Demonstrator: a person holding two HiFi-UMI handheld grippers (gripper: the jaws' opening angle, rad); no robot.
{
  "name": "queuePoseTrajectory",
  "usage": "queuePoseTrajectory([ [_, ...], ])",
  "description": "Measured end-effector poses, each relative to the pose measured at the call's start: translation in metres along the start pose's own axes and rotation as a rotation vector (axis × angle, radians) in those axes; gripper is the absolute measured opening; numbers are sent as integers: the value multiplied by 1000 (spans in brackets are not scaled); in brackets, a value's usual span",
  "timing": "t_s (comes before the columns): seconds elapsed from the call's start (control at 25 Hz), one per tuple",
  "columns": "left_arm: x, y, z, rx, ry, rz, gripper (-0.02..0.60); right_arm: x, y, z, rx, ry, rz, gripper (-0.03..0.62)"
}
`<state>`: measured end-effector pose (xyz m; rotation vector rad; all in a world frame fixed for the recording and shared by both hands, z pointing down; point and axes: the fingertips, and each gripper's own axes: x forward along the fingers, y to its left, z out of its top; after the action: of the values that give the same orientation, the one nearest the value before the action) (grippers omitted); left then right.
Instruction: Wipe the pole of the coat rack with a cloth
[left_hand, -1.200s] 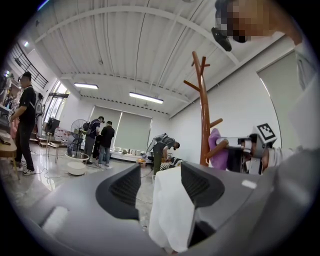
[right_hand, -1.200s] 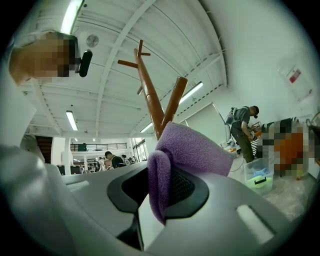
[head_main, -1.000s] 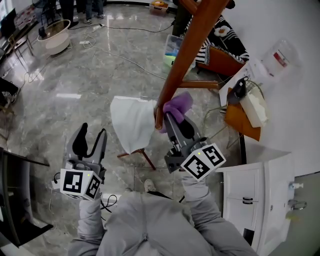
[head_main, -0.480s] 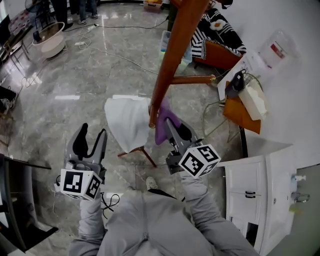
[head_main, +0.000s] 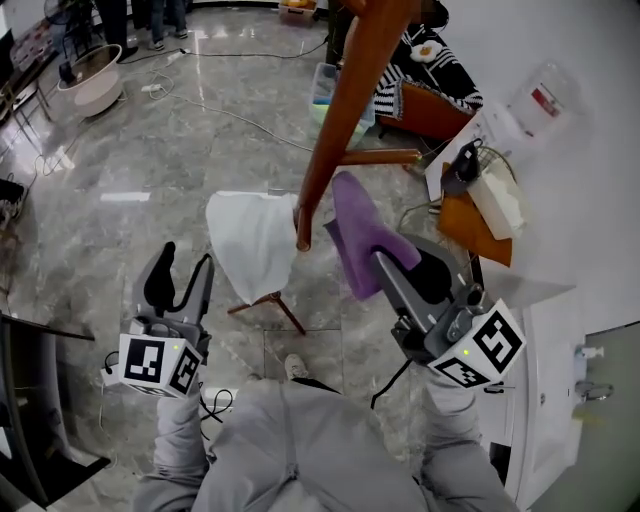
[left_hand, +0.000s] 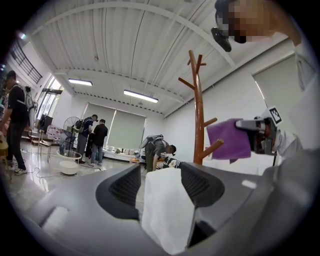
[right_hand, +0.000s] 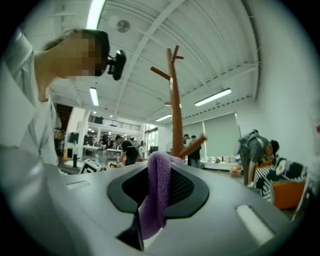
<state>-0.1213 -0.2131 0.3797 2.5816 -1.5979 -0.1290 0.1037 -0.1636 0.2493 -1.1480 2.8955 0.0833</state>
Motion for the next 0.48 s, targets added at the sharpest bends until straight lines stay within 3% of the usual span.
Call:
queuePoseTrajectory([
  [0.24, -11, 12, 3, -8, -27, 31, 272, 7, 43, 72, -260, -35, 167, 64],
  [0.48, -24, 22, 11, -8, -41, 78, 272, 59, 46, 101, -525, -131, 199, 64],
])
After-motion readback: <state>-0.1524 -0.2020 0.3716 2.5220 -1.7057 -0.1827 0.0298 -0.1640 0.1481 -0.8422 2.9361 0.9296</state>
